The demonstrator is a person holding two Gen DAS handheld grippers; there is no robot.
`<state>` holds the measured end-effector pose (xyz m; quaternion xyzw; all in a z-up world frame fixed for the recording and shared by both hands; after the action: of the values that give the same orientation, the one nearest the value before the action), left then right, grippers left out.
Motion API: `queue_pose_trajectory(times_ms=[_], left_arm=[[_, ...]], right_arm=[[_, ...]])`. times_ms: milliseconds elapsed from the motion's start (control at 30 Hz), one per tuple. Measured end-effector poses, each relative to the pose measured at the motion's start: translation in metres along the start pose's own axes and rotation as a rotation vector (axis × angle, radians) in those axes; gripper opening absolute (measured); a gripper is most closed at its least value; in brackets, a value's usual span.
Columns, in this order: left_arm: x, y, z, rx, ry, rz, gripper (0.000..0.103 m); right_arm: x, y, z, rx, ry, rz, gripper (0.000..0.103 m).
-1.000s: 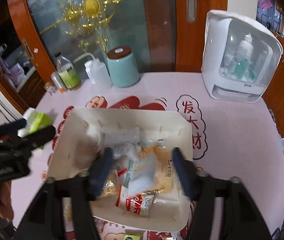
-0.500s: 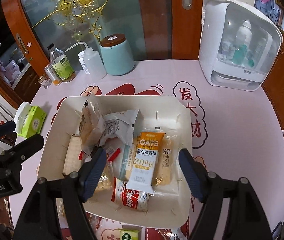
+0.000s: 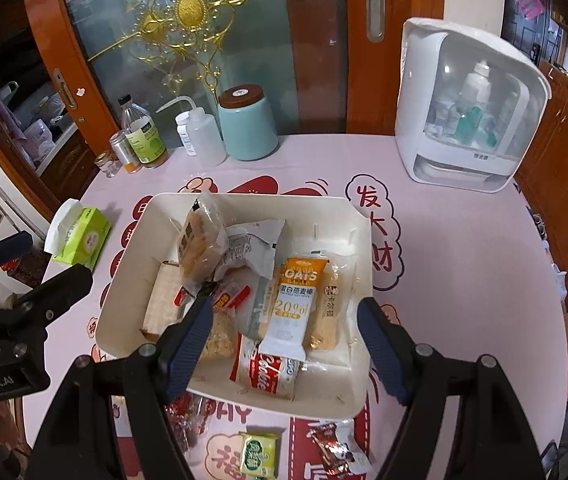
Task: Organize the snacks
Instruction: 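Move both tools back toward the remaining snacks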
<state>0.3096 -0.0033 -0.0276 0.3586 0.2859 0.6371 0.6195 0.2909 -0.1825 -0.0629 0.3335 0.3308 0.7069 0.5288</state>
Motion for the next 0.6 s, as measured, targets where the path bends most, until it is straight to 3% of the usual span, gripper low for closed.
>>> queue_pose_trajectory(times_ms=[600], left_arm=[[-0.025, 0.097, -0.044, -0.090, 0.006, 0.045, 0.101]], right_arm=[[-0.009, 0.091, -0.056, -0.081, 0.114, 0.020, 0.075]])
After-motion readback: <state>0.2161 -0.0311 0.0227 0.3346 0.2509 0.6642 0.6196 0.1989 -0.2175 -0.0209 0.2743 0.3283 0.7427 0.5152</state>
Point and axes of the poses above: each gripper's, at about its wrist camera, not at the fingertips, and y roughly against the way its jaws point, x to its left, z to its top, the point moved 1 cm from there along -y, roughly the way its jaws point, and after that the axes turned 3 degrees about z, right-handed, at the moved point
